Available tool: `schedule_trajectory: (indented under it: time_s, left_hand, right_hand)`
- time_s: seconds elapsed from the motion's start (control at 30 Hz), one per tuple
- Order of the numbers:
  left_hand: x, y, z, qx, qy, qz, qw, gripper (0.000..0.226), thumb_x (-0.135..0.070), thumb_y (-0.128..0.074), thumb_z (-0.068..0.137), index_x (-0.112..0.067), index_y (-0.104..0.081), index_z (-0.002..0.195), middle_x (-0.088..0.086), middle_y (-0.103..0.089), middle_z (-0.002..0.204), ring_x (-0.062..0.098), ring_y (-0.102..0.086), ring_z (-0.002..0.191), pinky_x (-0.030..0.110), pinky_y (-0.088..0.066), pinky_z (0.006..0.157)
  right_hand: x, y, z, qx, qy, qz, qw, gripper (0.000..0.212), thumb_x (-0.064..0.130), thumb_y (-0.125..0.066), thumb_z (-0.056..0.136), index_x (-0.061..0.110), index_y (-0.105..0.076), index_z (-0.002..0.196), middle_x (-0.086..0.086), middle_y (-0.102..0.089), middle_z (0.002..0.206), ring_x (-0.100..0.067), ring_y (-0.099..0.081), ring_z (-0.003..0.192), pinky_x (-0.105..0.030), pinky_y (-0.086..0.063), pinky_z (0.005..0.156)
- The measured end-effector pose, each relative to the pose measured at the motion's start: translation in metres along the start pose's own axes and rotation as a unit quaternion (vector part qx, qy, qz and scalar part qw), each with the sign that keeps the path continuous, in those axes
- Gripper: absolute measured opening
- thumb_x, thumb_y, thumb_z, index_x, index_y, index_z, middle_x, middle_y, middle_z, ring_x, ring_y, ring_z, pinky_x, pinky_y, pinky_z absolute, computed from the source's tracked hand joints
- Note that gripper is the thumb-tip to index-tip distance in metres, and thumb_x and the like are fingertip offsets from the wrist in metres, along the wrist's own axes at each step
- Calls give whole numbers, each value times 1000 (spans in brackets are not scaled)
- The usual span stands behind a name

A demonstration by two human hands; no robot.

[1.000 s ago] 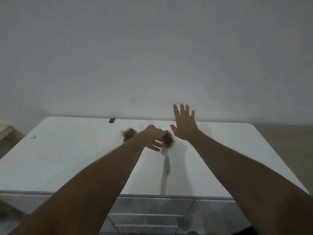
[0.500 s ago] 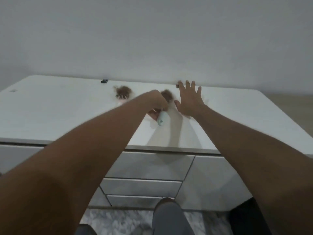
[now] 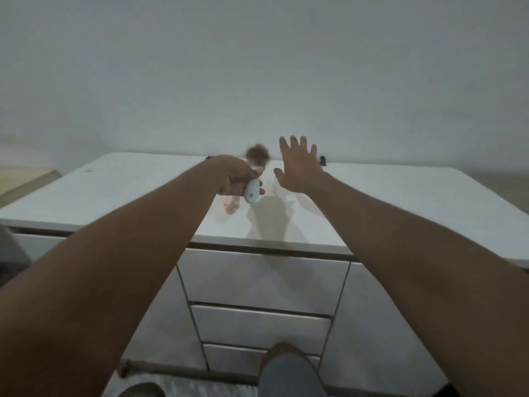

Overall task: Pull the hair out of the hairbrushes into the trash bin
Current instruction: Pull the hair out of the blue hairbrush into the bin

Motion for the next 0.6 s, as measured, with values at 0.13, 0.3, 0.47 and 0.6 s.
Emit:
schedule_trajectory:
  time_s: [0.13,0.3,0.47,0.6]
  left_hand:
    - [14,57,-14,-48,-3,-18,999,35,-12,-65,93,5,-55,121,13,-73,93,25,-75,68,38,-62,61]
    - [51,140,-54,-126,18,-42,991,35,-21,-69,89,2,-57,112,8,-70,99,20,-74,63,33,-62,62]
    - [108,216,-112,-209,53,-87,973,28,-19,-65,92,1,-56,109,8,-69,96,20,-74,59,36,-62,61]
    - [164,264,-176,-290,95,-120,945,22,-13,-61,96,2,-59,111,13,-70,100,21,-75,61,34,-61,52]
  right_hand:
    - [55,6,12,-7,35,35,999,79,42,-50,97,7,-12,156,-20,-18,161,-45,-11,150,-61,-14,119]
    - [160,7,25,-6,118,81,990,78,40,-51,97,8,-11,156,-20,-16,162,-44,-9,150,-60,-13,120]
    - [276,-7,9,25,220,132,966,78,40,-48,99,9,-6,158,-20,-10,164,-43,-3,152,-58,-8,122]
    - [364,-20,-20,31,320,156,934,78,40,-50,98,6,-10,157,-20,-15,162,-44,-8,150,-56,-13,122]
Point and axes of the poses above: each hand's wrist, its own z-axis towards the middle knuckle, its own y-axis out of the back of the hand, x = y × z, the point moved 5 cm from there along z, towards the middle knuckle
